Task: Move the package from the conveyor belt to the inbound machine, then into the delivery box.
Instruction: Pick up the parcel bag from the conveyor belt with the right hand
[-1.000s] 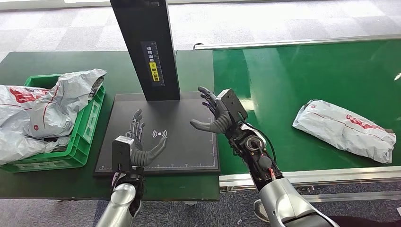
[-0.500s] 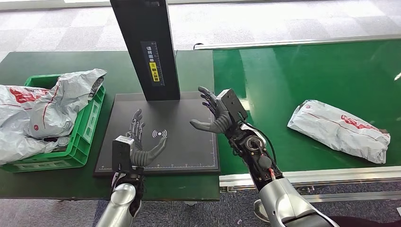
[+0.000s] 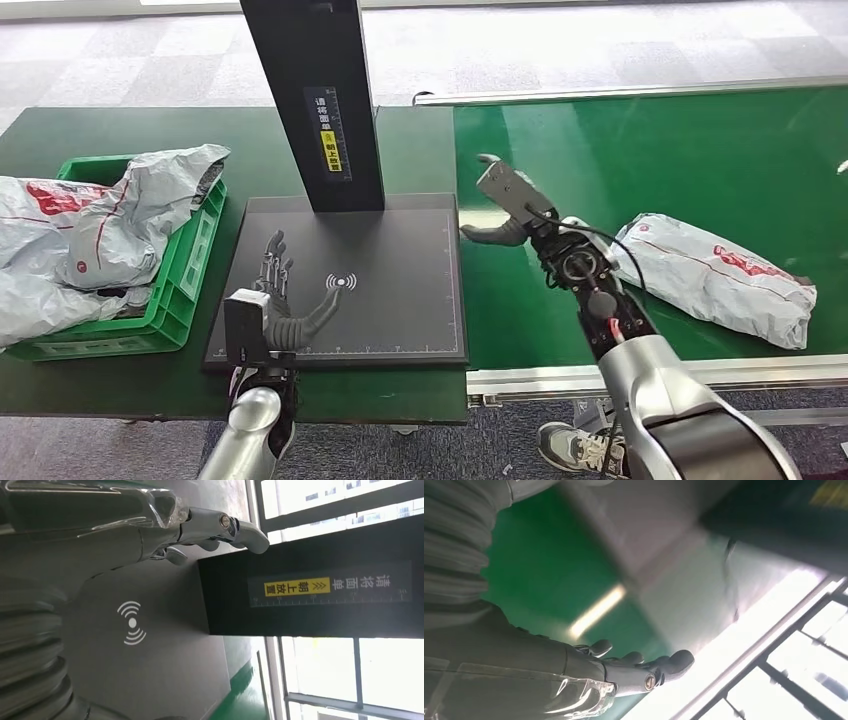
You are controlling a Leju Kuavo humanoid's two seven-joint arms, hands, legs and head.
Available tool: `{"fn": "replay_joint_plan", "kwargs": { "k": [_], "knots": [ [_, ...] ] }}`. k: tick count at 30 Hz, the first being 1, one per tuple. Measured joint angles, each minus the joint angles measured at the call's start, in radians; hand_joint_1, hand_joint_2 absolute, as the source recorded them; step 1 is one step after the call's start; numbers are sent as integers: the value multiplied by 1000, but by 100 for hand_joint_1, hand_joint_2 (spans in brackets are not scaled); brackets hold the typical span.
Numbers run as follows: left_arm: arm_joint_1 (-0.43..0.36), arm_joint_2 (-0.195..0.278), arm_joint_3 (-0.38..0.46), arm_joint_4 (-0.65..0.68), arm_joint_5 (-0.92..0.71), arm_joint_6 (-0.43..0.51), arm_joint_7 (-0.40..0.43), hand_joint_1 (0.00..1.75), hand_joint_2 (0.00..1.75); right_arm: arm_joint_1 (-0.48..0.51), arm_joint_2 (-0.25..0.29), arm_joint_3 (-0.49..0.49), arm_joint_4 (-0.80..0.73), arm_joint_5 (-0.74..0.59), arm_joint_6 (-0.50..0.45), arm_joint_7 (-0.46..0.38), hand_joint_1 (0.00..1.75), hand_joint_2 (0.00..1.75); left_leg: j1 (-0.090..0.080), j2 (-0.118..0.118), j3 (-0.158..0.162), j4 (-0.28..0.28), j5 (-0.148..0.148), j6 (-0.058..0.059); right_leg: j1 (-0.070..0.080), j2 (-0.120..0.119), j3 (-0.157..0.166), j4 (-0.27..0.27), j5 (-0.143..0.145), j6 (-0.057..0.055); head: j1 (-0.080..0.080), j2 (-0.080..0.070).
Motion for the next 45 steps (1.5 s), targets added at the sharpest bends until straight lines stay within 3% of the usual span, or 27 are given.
{"fn": "replay_joint_plan", "kwargs": {
  "k": [6, 15, 17, 23, 32, 38, 45],
  "knots": [
    [0, 13, 6, 0, 3, 24, -12, 0, 175, -45, -75, 53, 43, 55, 18, -5, 0, 175, 0, 0, 0, 0, 0, 0, 0, 1, -1, 0, 0, 0, -1, 0],
    [2, 24, 9, 5, 31, 27, -25, 0, 175, -51, -108, 101, 70, 80, 13, 5, 0, 175, 1, 1, 0, 0, 0, 0, 1, 1, -1, 0, 0, 0, 0, 0],
    [3, 26, 8, 8, 35, 29, -27, 0, 175, -60, -115, 121, 80, 137, -7, 51, 0, 175, 1, 1, 0, 0, 0, 0, 1, 1, -1, 0, 0, 0, -1, 0],
    [3, 34, 12, 9, 50, 31, -24, 0, 175, -131, -180, 229, 181, 345, -31, 302, 0, 175, 0, -1, 0, 0, 0, 0, 0, 0, -1, 0, 0, 0, 0, 0],
    [3, 39, 13, 9, 53, 31, -21, 0, 175, -171, -233, 286, 262, 367, -22, 331, 0, 175, 1, 1, 0, 0, -1, 0, 1, 2, -1, 0, 0, 0, -1, 0],
    [0, 40, 14, 14, 60, 30, -16, 0, 175, -183, -256, 309, 303, 402, 116, 450, 0, 175, 1, 0, 0, 0, 0, 0, 0, 1, -1, 0, 0, 1, 0, 0],
    [-4, 40, 14, 29, 70, 44, -17, 0, 175, -175, -281, 316, 344, 406, 230, 499, 0, 175, 0, 1, 0, 0, -1, 0, 0, 1, -1, 0, 0, 1, -1, 0]
  ]
}}
